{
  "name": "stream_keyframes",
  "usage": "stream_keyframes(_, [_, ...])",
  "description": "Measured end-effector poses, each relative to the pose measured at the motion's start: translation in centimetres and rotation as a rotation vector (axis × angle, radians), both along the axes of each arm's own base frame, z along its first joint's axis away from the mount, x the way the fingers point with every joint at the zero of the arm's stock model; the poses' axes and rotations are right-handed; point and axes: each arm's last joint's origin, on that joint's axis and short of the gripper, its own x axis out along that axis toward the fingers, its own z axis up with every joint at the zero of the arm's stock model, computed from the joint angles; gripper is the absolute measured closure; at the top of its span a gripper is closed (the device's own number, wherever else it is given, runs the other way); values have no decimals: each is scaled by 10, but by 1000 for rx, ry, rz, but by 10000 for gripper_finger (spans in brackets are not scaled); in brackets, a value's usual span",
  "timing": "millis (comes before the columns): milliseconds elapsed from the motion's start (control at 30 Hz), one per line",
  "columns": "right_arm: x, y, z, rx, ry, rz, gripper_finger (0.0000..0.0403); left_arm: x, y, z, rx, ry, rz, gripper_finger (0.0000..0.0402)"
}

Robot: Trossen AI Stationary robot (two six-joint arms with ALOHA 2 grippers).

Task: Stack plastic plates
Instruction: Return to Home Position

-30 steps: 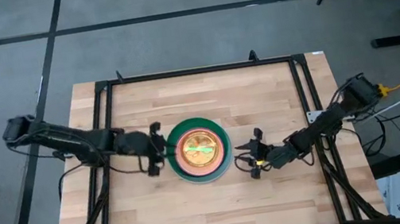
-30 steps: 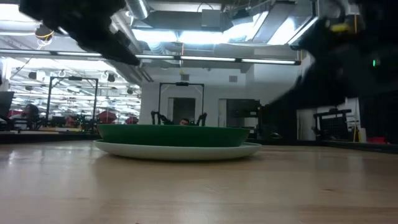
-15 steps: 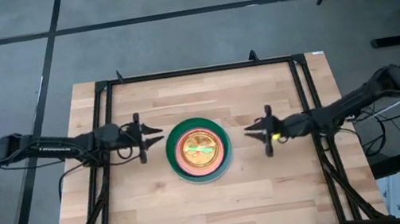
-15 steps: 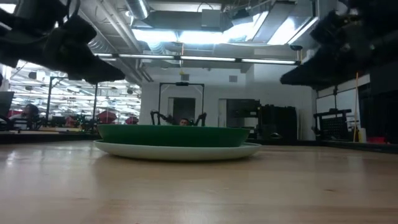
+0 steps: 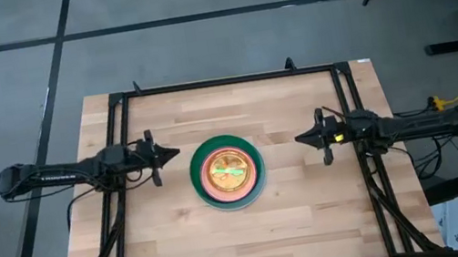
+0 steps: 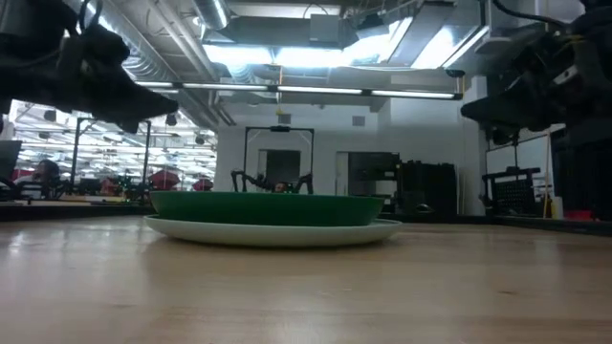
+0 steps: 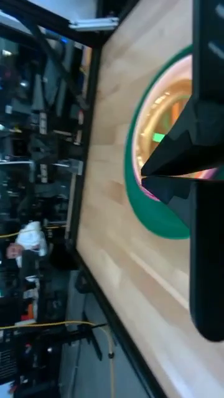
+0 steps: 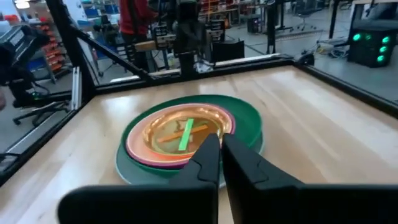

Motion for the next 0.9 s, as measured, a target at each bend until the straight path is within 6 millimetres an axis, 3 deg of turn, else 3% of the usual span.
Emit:
stream_keyframes(367, [-23, -1, 3, -35, -45, -101, 389, -24, 0, 10, 12, -133, 83, 396])
stream_keyframes(900, [-26, -2, 6, -31, -73, -127, 388, -23, 0, 10, 10, -102, 78, 387])
